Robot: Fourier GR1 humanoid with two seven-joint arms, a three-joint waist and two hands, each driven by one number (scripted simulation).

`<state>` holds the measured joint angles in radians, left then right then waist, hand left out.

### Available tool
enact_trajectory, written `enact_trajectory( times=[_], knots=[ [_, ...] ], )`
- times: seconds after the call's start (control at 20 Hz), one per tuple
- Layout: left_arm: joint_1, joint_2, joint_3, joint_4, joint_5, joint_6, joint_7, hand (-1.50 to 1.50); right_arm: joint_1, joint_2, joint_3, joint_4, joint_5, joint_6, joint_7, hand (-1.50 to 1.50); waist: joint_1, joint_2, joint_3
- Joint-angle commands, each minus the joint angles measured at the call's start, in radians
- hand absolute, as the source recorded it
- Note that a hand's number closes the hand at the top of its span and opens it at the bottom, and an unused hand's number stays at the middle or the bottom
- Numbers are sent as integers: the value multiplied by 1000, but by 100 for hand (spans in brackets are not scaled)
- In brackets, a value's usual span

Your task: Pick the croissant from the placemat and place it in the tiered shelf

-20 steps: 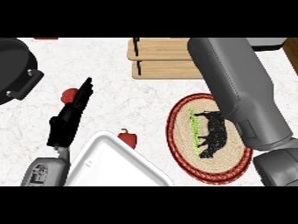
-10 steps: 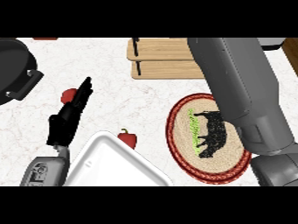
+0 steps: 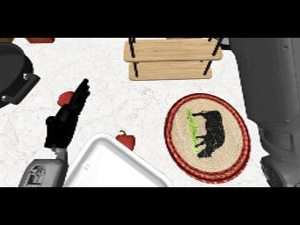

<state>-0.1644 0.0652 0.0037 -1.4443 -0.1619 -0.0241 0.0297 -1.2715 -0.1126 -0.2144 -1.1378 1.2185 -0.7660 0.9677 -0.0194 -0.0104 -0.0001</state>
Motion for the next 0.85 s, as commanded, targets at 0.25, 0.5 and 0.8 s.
enact_trajectory(
  times=[0.25,0.5,0.8],
  knots=[
    [45,6,23,1,9,10,-14,0,235,-46,-60,-424,-65,357,191,-150,-48,-18,2],
    [37,5,19,-10,2,15,3,0,409,-93,-58,-668,-144,565,198,-150,-63,-18,2],
    [45,21,37,-28,20,4,-6,0,609,-161,-166,-1007,-366,777,213,-150,-69,-16,2]
  ],
)
